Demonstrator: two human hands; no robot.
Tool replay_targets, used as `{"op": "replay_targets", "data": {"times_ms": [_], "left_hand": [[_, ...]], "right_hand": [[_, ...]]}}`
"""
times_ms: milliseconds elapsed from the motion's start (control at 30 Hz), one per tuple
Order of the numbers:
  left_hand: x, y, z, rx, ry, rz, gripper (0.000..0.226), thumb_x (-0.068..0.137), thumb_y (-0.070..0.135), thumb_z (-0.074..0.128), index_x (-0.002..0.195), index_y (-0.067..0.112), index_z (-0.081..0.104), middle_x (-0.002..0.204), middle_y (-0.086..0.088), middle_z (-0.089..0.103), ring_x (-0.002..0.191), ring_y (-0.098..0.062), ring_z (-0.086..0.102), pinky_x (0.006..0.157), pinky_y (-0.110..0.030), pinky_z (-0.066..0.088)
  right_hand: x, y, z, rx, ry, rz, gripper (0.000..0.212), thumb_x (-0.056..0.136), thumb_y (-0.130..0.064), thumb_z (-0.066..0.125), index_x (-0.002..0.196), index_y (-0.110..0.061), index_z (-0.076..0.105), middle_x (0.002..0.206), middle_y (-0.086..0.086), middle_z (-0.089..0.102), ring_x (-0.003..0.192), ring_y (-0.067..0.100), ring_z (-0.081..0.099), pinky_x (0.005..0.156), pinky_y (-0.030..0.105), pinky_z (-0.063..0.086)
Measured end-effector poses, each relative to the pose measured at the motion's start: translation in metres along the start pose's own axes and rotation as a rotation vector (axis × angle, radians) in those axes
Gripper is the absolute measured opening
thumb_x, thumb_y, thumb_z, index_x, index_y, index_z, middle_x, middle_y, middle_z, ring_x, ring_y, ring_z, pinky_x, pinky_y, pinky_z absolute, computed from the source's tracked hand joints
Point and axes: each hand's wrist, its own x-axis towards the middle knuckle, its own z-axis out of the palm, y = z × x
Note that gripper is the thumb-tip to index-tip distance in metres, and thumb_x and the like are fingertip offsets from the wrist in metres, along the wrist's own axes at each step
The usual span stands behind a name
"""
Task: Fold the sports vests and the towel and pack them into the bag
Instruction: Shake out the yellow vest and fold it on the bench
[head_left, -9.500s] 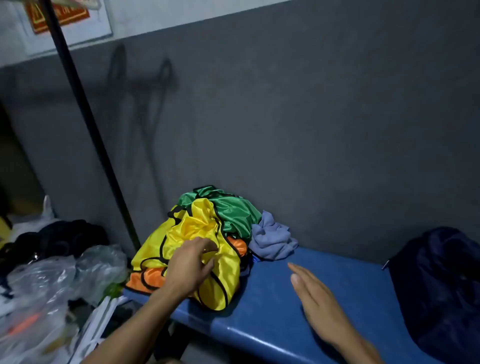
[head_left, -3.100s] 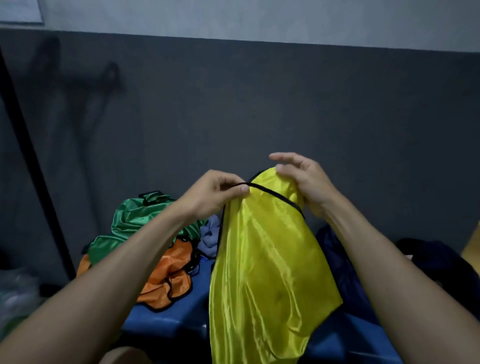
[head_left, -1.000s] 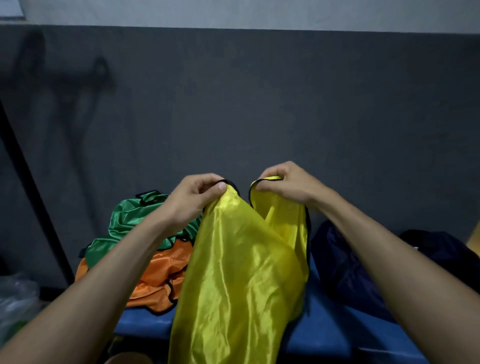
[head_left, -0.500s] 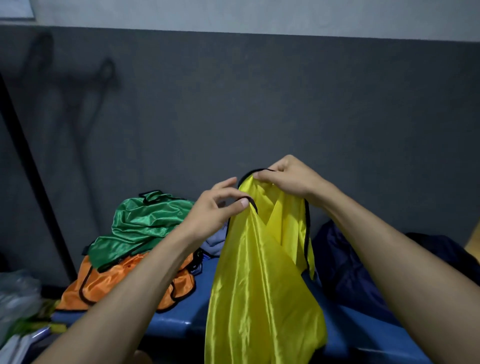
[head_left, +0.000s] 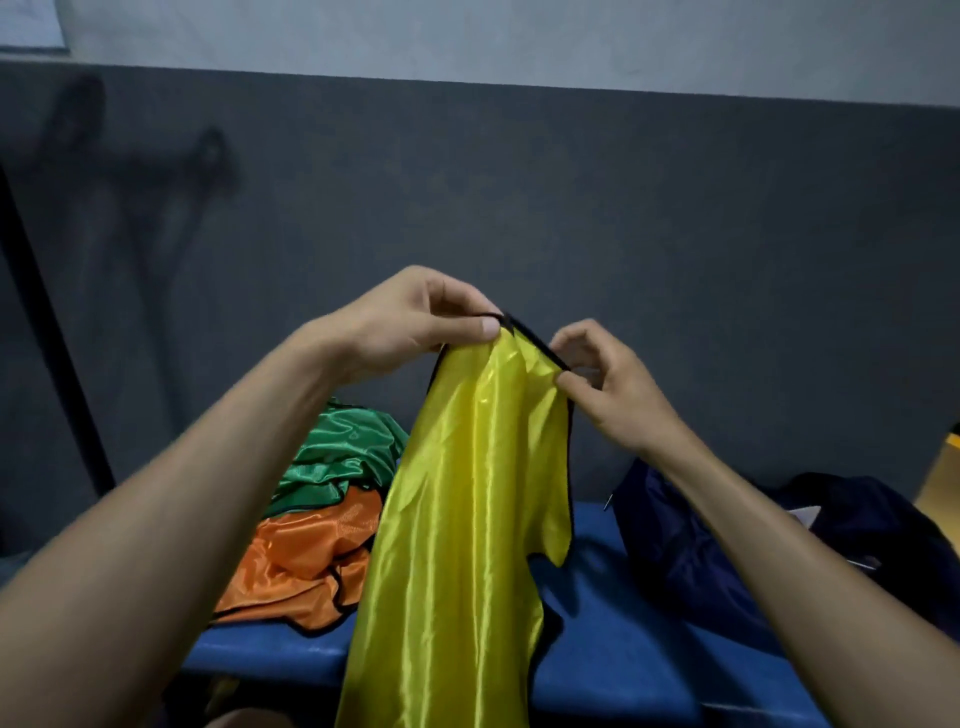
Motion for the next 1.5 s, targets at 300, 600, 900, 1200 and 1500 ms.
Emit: {"op": "replay_targets", "data": {"times_ms": [300,600,900,1200,1500], "left_hand": [[-0.011,0.006,-0.012,0.236,-0.024,0.046,0.020,0.088,0.023,0.074,0.103,0.011,0.078,0.104,-0.007,0.076,0.103,-0.024,0.071,0.093,-0.032,0.055],[-0.016,0.002,-0.008,0.252,0.025,0.095,0.021,0.085,0.023,0.075,0.100,0.009,0.078,0.101,-0.010,0.075,0.098,-0.021,0.071,0.087,-0.030,0.055],[-0.025,-0.014,-0.024,0.227,0.198,0.061,0.026,0.084,0.029,0.075,0.101,0.009,0.078,0.101,-0.011,0.076,0.094,-0.017,0.070,0.091,-0.040,0.056],[-0.036,-0.044,-0.009,-0.026,0.168,-0.150,0.015,0.091,0.018,0.071,0.099,0.007,0.078,0.098,-0.012,0.075,0.091,-0.020,0.069,0.088,-0.037,0.052],[-0.044,-0.058,-0.005,0.208,0.111,-0.100,0.020,0.078,0.019,0.081,0.097,0.012,0.079,0.091,-0.004,0.079,0.087,-0.015,0.074,0.080,-0.027,0.055]], "right_hand": [[0.008,-0.027,0.014,-0.019,-0.024,-0.145,0.052,0.077,0.017,0.047,0.084,-0.024,0.077,0.093,-0.006,0.070,0.090,0.011,0.067,0.077,0.023,0.048],[0.007,-0.053,0.031,0.464,-0.307,0.133,0.026,0.098,-0.031,0.064,0.078,-0.014,0.065,0.079,0.000,0.057,0.077,0.013,0.056,0.074,0.027,0.045],[-0.013,-0.028,0.016,0.387,-0.350,0.233,0.064,0.094,-0.042,0.068,0.090,0.022,0.060,0.097,0.039,0.063,0.087,0.034,0.064,0.087,0.046,0.051],[-0.022,-0.002,0.008,0.205,-0.188,0.275,0.030,0.090,-0.035,0.073,0.080,-0.007,0.078,0.084,0.023,0.071,0.076,0.020,0.062,0.075,0.036,0.048],[-0.001,-0.007,-0.007,0.188,-0.035,0.194,0.048,0.093,-0.043,0.071,0.080,0.003,0.071,0.087,0.032,0.063,0.076,0.024,0.059,0.075,0.034,0.046]]}}
